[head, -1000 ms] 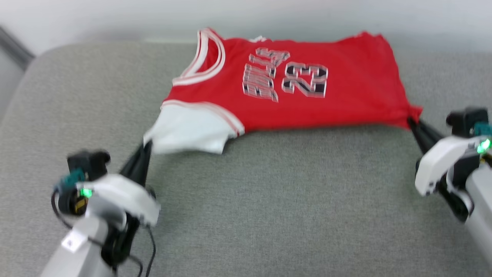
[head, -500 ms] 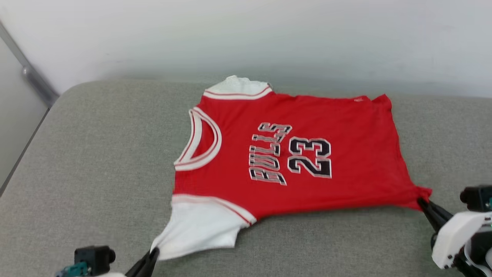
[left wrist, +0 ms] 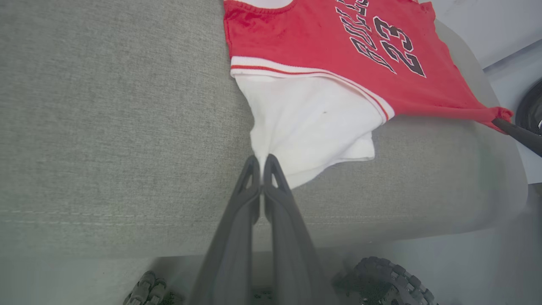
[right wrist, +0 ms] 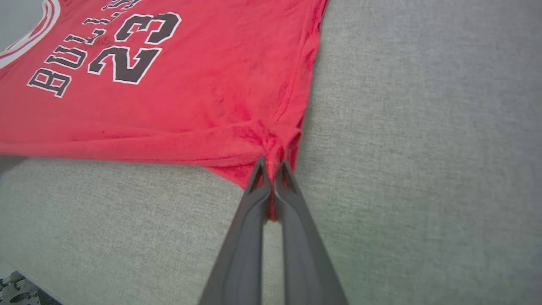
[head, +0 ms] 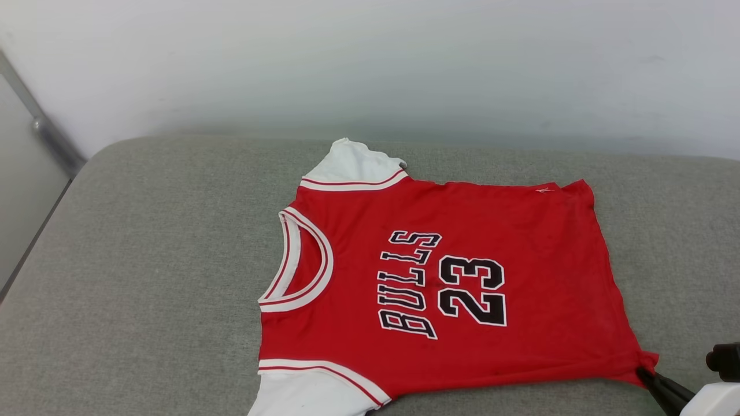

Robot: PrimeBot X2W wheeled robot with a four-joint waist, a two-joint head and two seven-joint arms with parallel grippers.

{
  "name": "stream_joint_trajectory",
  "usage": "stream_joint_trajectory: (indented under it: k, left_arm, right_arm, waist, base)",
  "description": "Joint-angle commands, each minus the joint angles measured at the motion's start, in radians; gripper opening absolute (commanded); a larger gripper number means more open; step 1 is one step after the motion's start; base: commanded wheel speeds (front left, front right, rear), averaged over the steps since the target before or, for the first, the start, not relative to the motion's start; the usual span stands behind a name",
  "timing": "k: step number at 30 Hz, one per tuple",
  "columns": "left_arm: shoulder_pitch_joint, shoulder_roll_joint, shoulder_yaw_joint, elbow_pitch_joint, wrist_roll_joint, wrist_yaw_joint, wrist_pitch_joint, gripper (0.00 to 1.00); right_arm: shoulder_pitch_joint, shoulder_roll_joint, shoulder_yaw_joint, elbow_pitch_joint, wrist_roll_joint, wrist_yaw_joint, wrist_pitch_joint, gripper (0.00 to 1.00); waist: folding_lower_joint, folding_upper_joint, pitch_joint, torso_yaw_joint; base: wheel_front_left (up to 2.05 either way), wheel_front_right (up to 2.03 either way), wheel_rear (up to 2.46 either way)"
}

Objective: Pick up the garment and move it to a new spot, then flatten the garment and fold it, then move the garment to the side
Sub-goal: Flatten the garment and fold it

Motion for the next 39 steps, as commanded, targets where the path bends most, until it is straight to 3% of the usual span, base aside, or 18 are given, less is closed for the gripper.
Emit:
stream_joint_trajectory:
  k: [1,19,39]
  left_arm:
    - [0.006,-0.001,0.001,-0.004,-0.003,0.001,-0.003,0.00]
    - [-0.321,-0.031,0.046,0.018,0.074,-0.044,-0.076,0.00]
    - [-0.733,-0.073,-0.034,0.400,0.169,-0.086,-0.003,0.00]
  right_arm:
    - [0.013,-0.007,-0.005,-0.010,0.006,-0.001,0.005,0.00]
    - [-0.064,-0.004,-0.141,-0.203,0.010,-0.001,0.157,0.00]
    - [-0.294,0.087,-0.138,-0.115,-0.175,-0.001,0.304,0.00]
  waist:
    - [0.0001,0.0000,0.003,-0.002]
    - [0.0001,0.0000,0.138,-0.018]
    - [0.0001,0.0000,0.296,-0.049]
  base:
    - [0.00,0.00,0.00]
    - [0.00,0.00,0.00]
    - [0.00,0.00,0.00]
